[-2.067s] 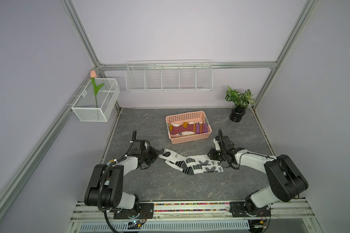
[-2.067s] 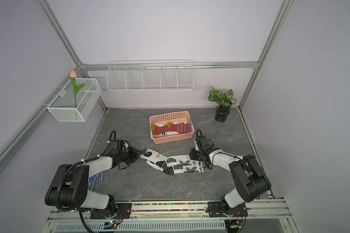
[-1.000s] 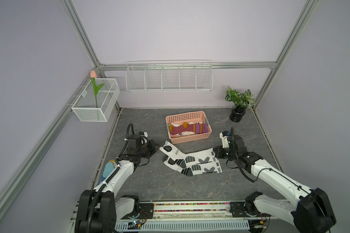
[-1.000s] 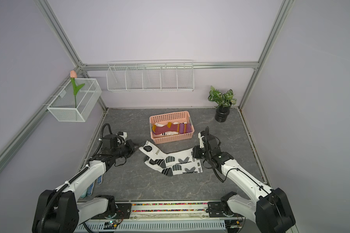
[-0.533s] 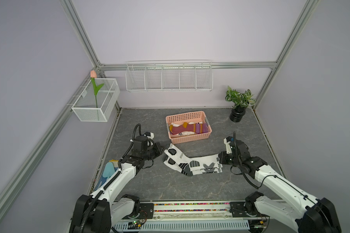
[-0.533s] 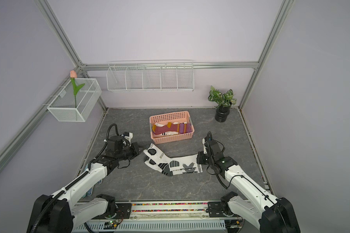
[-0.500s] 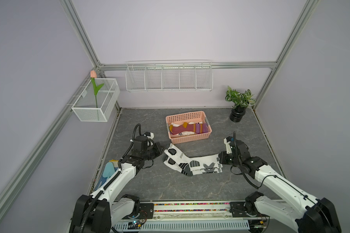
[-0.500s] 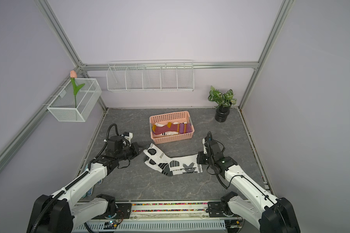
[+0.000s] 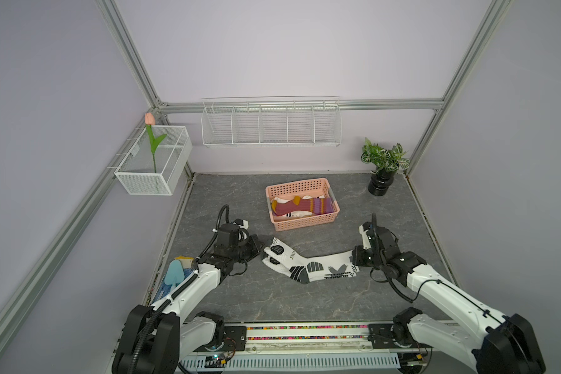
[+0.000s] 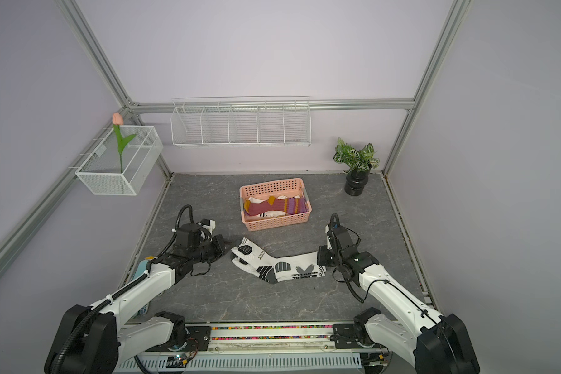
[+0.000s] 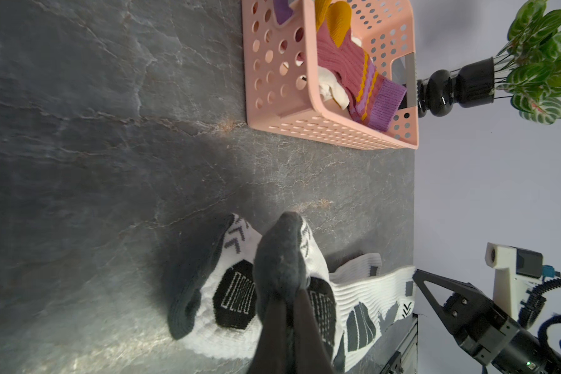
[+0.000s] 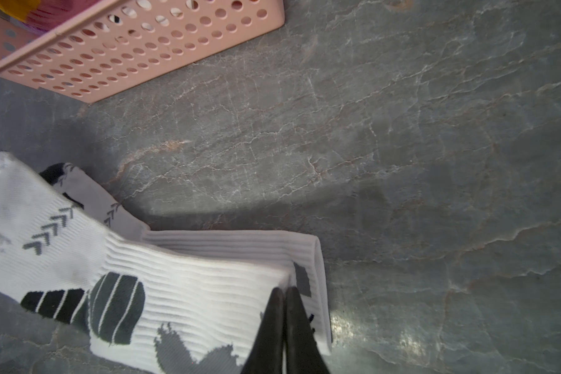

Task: Place the socks together as a pair
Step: Place the sock in the sock.

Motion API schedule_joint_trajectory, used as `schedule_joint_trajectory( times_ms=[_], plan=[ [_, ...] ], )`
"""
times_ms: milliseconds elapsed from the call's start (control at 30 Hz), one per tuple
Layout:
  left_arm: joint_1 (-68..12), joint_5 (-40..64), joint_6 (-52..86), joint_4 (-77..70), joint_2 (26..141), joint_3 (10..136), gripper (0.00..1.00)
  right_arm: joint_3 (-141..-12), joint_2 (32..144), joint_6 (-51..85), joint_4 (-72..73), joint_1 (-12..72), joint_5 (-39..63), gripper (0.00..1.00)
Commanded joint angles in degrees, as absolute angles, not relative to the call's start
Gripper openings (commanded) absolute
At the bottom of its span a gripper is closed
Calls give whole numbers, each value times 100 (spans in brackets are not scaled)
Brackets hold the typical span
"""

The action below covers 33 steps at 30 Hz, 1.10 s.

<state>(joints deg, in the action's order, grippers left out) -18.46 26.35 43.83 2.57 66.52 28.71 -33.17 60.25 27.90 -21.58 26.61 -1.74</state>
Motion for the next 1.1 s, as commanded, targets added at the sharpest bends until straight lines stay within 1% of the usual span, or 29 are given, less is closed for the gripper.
schedule_joint_trajectory(
  times_ms=[0,100,400,500,667,700,733,800,833,933,967,1033,1067],
  plan=[
    [-1889,2498,4276,87,6745,2821,0,-3217,6155,2690,-2060,2624,-255,7],
    [-1890,2356,4206,108,6846,2804,0,-3161,6254,2672,-1994,2622,-319,7],
    [-1908,2447,4108,-40,7044,2774,0,-3141,6552,2601,-1723,2617,-404,9],
    [-1925,2384,4059,-53,6966,2642,0,-3101,6608,2562,-1654,2619,-463,11],
    [-1957,2309,3973,33,7005,2560,1,-3037,6701,2558,-1566,2612,-541,17],
    [-1974,2298,3986,26,7003,2549,5,-3041,6714,2577,-1564,2614,-548,19],
    [-1993,2280,3991,26,6993,2545,12,-3050,6738,2624,-1564,2611,-583,22],
    [-2001,2272,3984,99,6916,2558,25,-3105,6775,2654,-1641,2619,-559,24],
    [-2003,2259,3973,134,6830,2563,34,-3120,6781,2678,-1706,2614,-540,26],
    [-2001,2072,3945,358,6563,2606,64,-3133,6730,2754,-1893,2617,-536,41],
    [-2003,1999,3892,453,6494,2635,70,-3121,6684,2804,-1964,2616,-545,48],
    [-2006,1910,3878,549,6427,2648,74,-3069,6582,2897,-2022,2617,-520,60],
    [-2010,1892,3868,541,6440,2638,75,-3019,6528,2940,-2016,2617,-445,64]
  ],
)
